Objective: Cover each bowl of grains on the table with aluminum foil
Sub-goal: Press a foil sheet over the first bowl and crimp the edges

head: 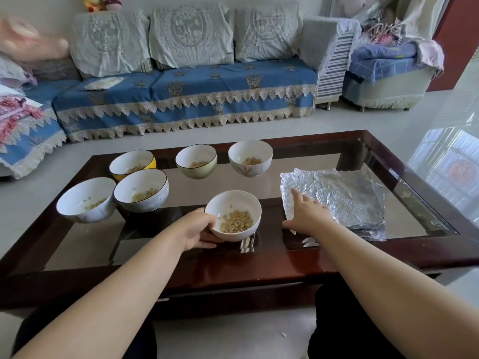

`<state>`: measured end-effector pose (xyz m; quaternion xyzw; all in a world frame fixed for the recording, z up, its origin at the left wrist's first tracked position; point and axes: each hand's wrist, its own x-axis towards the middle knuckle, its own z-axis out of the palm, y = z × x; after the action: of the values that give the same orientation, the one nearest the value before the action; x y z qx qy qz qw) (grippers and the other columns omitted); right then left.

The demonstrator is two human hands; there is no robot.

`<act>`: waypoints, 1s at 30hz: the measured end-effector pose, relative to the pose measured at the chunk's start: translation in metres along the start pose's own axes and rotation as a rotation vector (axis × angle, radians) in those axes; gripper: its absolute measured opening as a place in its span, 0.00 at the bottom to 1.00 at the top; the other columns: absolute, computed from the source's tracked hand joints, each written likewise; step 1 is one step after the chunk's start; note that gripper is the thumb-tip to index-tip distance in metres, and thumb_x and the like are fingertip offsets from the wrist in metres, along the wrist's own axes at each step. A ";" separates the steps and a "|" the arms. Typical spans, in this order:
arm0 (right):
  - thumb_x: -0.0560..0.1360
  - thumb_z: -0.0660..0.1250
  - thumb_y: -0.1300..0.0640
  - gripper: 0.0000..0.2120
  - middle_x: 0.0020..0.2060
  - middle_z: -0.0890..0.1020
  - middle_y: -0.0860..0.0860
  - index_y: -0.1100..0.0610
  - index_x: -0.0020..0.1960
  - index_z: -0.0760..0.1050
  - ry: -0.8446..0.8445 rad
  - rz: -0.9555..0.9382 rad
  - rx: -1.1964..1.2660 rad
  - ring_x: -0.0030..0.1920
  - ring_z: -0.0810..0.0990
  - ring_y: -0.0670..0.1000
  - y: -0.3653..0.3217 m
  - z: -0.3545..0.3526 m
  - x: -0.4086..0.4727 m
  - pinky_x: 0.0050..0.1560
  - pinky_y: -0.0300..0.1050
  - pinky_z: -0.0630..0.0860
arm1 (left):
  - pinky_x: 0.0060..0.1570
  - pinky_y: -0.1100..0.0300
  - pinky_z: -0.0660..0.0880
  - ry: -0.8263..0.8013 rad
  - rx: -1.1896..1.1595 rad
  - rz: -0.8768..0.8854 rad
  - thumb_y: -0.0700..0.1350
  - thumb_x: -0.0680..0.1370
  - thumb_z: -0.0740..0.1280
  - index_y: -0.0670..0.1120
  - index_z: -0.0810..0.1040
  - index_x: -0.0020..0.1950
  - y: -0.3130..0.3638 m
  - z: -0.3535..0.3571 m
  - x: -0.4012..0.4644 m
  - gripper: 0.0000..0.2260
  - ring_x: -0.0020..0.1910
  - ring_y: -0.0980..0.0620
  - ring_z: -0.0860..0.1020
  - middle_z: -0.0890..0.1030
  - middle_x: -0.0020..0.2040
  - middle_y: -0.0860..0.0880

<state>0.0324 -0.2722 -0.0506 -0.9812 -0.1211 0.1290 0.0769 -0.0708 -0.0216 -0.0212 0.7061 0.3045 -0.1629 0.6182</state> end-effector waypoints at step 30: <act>0.57 0.75 0.64 0.17 0.33 0.76 0.52 0.59 0.46 0.78 0.866 -0.713 -0.239 0.29 0.75 0.53 -0.124 -0.007 -0.091 0.22 0.41 0.57 | 0.57 0.59 0.63 0.169 -0.088 0.489 0.67 0.79 0.50 0.50 0.76 0.60 0.020 -0.011 -0.020 0.26 0.53 0.61 0.71 0.75 0.52 0.59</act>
<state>-0.0784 -0.1773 0.0002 -0.8449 -0.4158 -0.3332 0.0470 -0.0746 -0.0167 0.0082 0.7421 0.1818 0.0644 0.6419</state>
